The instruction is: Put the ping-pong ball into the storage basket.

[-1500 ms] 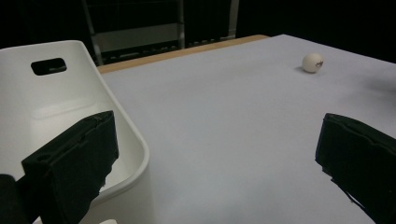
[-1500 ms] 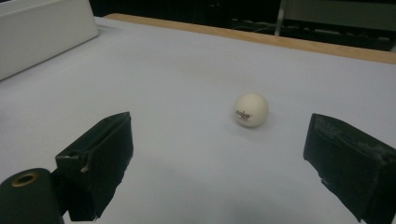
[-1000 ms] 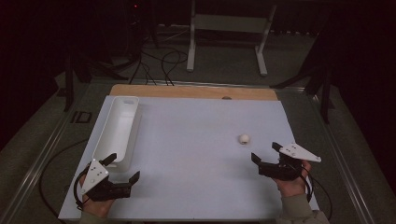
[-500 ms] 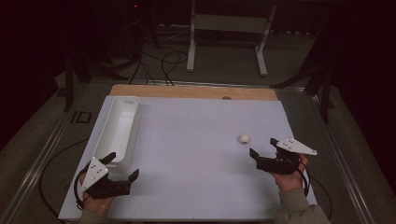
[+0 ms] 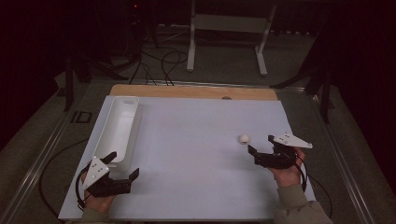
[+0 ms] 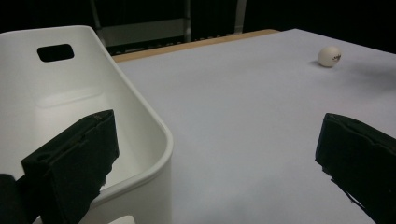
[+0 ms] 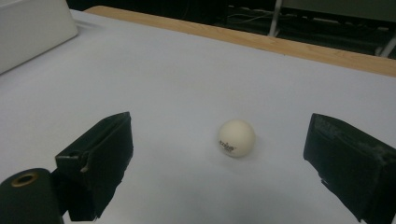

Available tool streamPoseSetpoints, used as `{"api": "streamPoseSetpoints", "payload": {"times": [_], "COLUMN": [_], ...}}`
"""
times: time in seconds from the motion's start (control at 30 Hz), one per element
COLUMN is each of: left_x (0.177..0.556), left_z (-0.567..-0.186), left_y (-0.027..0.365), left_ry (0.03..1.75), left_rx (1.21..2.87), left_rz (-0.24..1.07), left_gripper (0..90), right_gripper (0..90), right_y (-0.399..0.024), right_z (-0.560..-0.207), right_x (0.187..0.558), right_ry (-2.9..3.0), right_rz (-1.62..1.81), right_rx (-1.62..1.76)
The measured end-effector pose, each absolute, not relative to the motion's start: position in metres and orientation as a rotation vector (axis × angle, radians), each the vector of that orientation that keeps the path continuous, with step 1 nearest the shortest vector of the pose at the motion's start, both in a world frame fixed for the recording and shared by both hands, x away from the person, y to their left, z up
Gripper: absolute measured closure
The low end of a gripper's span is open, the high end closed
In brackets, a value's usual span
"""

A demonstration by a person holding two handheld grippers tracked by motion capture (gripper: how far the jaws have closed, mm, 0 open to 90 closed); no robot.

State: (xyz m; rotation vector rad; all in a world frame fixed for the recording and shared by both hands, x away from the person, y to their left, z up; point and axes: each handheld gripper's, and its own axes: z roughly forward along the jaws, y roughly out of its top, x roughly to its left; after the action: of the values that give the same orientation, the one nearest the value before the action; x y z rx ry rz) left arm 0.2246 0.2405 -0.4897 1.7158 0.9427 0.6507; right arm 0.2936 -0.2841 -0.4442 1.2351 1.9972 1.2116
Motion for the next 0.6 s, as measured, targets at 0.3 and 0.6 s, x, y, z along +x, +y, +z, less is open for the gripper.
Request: {"api": "streamPoseSetpoints", "payload": {"times": [0.3, 0.6], "left_x": [0.225, 0.225], "left_z": [-0.49, -0.49], "left_y": [0.24, 0.239], "left_ry": [0.942, 0.942], "left_rx": [1.721, 1.723], "left_rz": [0.654, 0.656], "left_gripper": [0.0, 0.0], "right_gripper": [7.9, 8.0], "right_y": [-0.282, -0.281], "right_z": [-0.447, -0.448], "right_x": [0.306, 0.317], "right_ry": [2.039, 2.067], "right_rz": [1.172, 1.137], "right_rx": [1.27, 1.294]}}
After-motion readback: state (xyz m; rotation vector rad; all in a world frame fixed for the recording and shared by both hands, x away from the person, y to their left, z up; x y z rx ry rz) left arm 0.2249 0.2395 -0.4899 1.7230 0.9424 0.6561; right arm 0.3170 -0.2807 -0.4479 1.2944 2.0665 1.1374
